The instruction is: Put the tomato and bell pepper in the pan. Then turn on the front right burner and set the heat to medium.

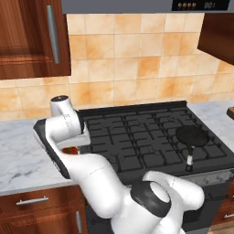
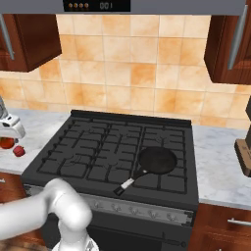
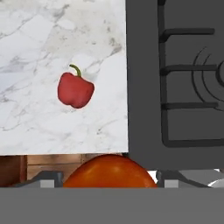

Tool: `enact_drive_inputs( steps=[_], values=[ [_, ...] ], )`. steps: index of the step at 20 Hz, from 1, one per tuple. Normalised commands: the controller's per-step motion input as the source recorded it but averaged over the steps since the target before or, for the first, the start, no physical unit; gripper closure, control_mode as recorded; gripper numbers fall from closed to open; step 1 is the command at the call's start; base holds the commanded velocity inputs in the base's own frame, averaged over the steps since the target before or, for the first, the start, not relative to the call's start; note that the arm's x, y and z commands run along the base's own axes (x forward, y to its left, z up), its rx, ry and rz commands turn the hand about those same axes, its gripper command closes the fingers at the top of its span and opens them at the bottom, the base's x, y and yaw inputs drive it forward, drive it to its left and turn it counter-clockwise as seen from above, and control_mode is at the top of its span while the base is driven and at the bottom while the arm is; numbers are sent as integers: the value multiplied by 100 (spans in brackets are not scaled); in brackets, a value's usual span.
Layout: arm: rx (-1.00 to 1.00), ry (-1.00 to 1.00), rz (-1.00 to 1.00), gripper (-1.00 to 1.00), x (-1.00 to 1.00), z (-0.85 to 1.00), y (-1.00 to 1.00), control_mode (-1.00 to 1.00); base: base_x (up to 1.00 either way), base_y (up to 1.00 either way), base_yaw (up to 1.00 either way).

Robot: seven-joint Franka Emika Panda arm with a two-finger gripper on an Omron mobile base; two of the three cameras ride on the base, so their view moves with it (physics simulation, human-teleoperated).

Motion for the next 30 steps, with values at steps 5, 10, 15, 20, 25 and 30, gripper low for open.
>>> enact_drive_inputs(
  steps=[5, 10, 15, 20, 25, 30],
  values=[
    [6, -17, -10, 100, -8, 15, -100, -100, 0, 0, 0],
    [3, -4, -15, 100, -1, 44, -100, -100, 0, 0, 0],
    [4, 0, -17, 100, 2, 35, -100, -100, 0, 0, 0],
    [11, 0, -14, 100, 24, 18, -100, -100, 0, 0, 0],
    [1, 0, -10, 100, 29, 11, -100, -100, 0, 0, 0],
    [-7, 11, -18, 100, 63, 0, -100, -100, 0, 0, 0]
  ],
)
